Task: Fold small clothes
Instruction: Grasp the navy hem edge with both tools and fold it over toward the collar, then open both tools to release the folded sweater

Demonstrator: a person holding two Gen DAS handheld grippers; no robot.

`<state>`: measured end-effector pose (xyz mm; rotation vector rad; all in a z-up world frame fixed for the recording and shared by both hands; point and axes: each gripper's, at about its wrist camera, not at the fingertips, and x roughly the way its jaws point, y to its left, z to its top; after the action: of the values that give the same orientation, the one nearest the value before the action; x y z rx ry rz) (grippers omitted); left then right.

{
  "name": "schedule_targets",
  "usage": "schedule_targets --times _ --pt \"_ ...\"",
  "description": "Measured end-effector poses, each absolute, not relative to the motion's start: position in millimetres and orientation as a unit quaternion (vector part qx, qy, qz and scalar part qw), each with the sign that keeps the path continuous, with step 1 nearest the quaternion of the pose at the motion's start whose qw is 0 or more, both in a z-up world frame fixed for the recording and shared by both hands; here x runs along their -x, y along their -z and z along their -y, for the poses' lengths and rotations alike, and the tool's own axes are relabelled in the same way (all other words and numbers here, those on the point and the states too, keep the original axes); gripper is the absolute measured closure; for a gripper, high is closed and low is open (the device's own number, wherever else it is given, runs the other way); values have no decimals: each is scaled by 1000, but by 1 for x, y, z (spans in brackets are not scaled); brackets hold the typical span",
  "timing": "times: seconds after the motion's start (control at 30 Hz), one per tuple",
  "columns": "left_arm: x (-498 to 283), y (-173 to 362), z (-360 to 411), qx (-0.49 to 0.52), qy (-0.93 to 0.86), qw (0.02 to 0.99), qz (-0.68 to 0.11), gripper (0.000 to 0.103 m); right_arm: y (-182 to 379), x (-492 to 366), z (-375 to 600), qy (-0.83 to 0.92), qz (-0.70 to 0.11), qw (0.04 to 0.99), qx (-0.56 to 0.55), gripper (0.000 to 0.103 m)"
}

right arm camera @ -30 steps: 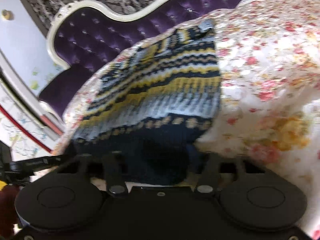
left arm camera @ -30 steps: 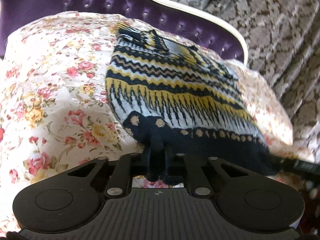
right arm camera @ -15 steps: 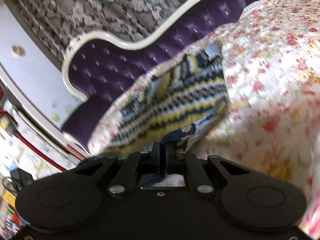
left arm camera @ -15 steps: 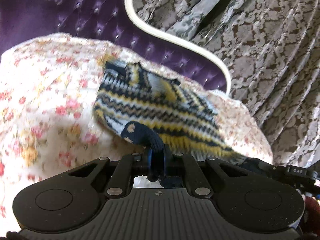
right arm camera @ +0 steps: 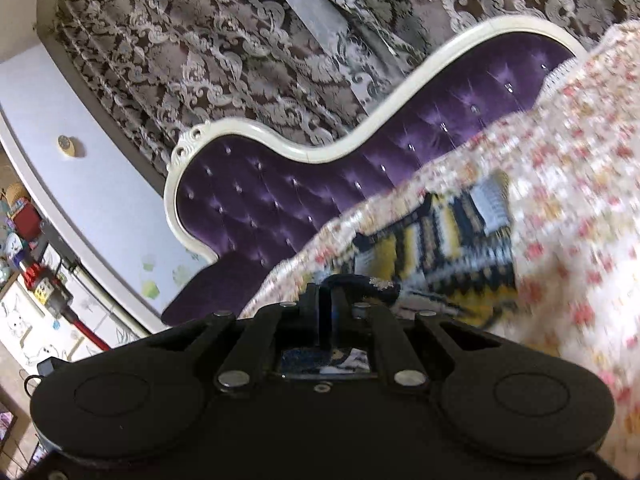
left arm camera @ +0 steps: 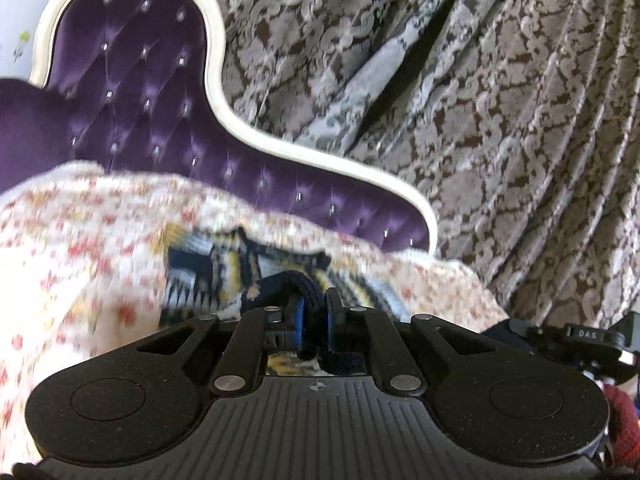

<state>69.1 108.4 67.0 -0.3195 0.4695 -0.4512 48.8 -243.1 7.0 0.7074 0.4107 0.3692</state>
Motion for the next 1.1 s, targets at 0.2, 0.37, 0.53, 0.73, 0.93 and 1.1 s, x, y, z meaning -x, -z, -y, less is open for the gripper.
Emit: schedule_targets --times 0.2,0.37,0.53,0.73,0.93,1.1 --pt "-121 -81 -105 166 212 942 -201 93 -15 -106 261 -178 -181 900 -355 90" --pt "-174 -79 -94 168 197 946 -196 93 -9 -157 276 -163 -172 905 -354 90" --pt "-229 -58 -84 171 178 947 -203 94 8 -213 285 -135 -183 909 -349 90" --pt "-286 -14 -85 174 130 948 -232 94 46 -278 286 -117 -231 912 -319 90" --pt "-319 20 -94 158 123 934 -296 93 79 -311 291 -78 -270 913 -296 82" --pt "-321 30 -99 127 135 934 -305 57 85 -300 305 -62 -250 919 -298 28"
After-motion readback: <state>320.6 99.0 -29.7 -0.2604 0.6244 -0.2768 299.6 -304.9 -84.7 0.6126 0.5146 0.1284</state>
